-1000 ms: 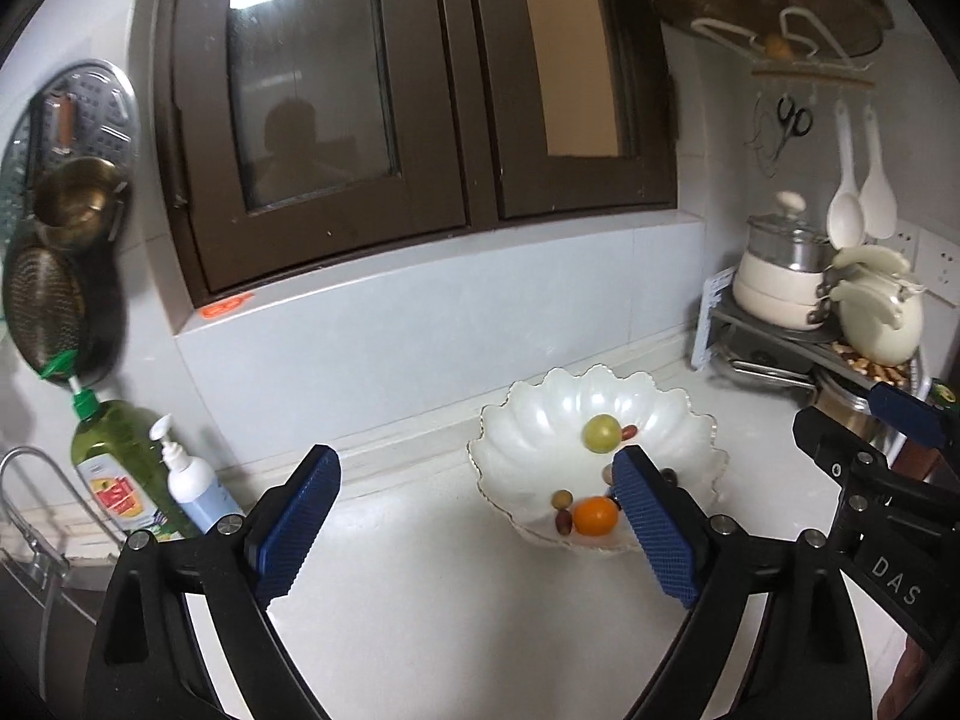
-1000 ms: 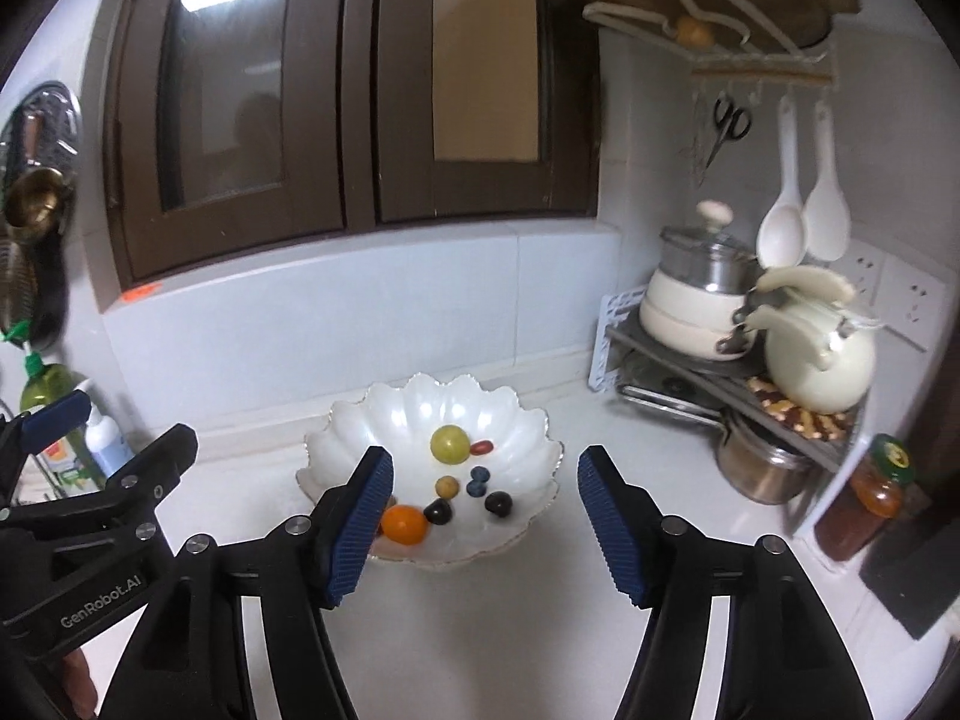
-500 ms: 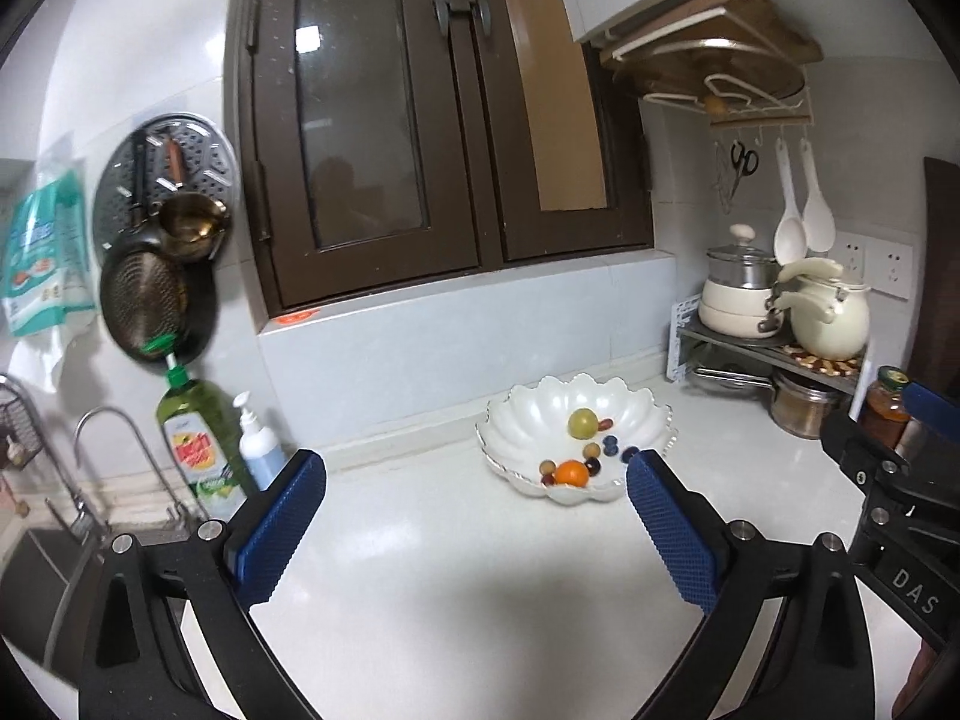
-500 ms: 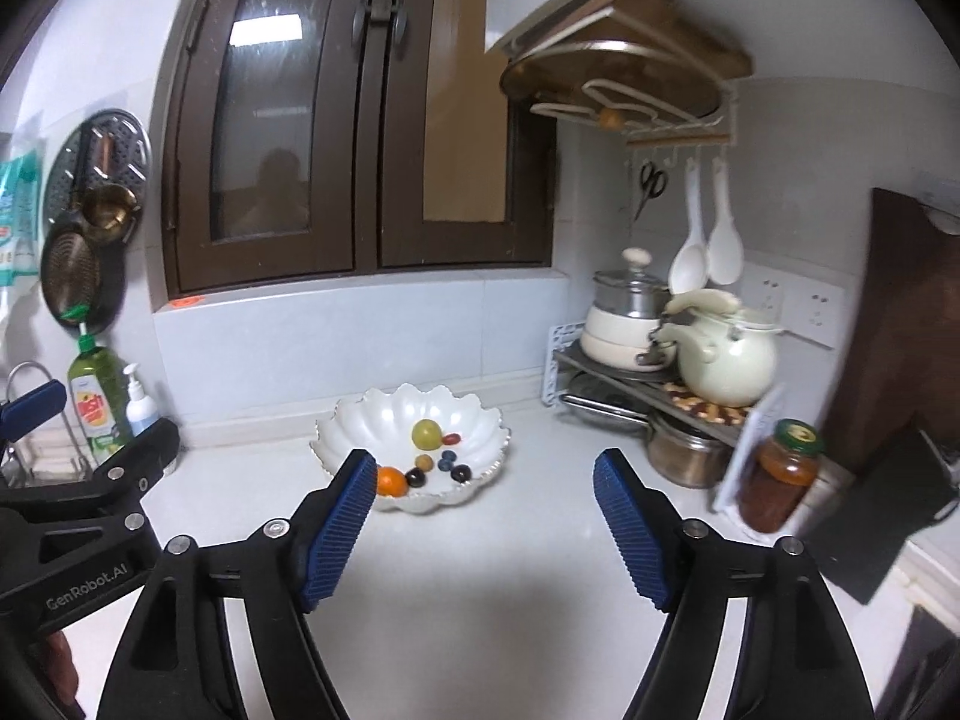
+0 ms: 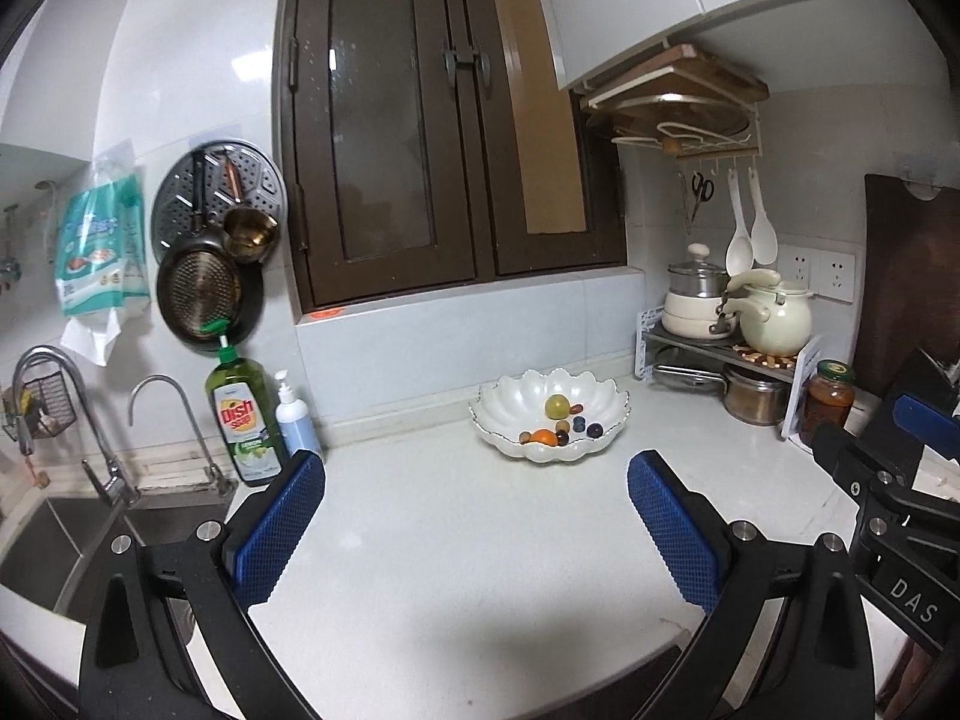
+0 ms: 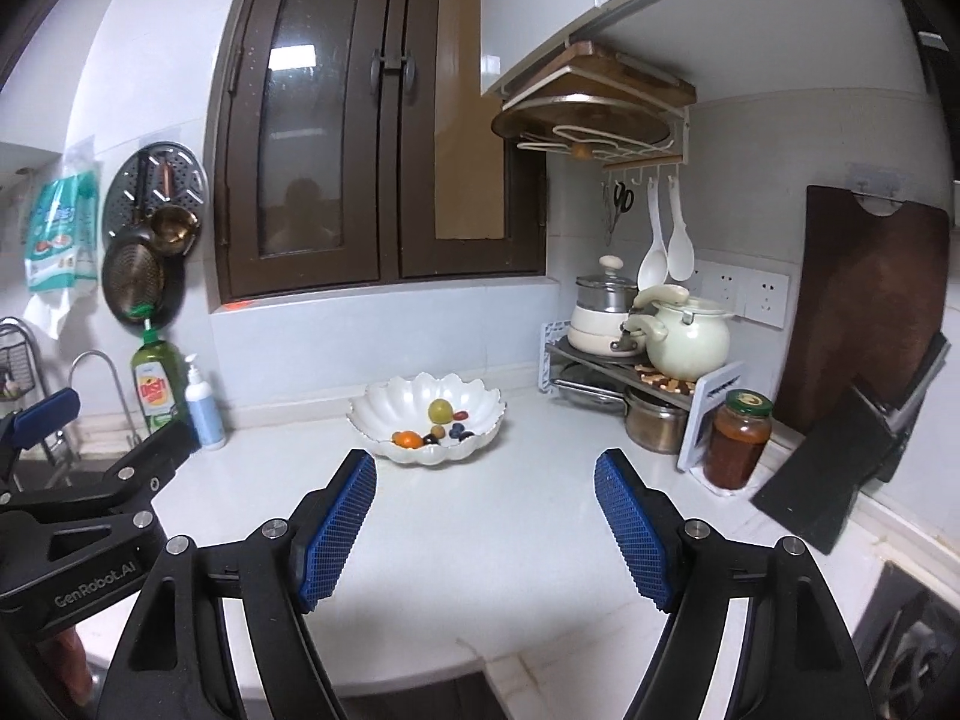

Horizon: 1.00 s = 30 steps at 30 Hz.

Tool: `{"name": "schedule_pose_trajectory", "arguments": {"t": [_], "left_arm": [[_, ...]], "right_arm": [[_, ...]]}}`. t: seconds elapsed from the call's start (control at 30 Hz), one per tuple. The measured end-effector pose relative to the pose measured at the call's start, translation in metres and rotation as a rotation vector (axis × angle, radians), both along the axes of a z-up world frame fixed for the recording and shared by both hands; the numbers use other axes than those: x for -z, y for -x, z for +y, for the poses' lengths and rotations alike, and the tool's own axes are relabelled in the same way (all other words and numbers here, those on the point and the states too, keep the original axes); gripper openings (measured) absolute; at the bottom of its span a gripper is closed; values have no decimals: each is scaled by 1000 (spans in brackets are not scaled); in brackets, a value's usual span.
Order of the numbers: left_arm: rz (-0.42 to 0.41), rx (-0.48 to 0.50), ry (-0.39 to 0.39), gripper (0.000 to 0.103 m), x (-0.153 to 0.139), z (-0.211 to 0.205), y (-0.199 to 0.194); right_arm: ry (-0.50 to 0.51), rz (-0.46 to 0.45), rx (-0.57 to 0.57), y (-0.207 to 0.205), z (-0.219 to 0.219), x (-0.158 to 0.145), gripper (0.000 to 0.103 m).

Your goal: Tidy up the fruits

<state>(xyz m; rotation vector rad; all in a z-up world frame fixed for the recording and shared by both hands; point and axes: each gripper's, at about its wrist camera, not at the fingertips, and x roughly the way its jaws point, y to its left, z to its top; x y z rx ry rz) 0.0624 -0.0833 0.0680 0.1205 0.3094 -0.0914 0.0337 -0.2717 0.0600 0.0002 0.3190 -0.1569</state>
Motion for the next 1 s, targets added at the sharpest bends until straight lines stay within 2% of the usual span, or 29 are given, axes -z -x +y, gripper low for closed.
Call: {"name": "schedule_pose_trajectory", "arguments": {"t": [0.37,1.0], "left_arm": [[-30,-6,0,103,-11,14,49],[-21,38,-8,103,-14,56,103]], "right_arm": [[19,-28,-4,51,12,-9,76],[-5,-17,39,105,46,-9,76]]}}
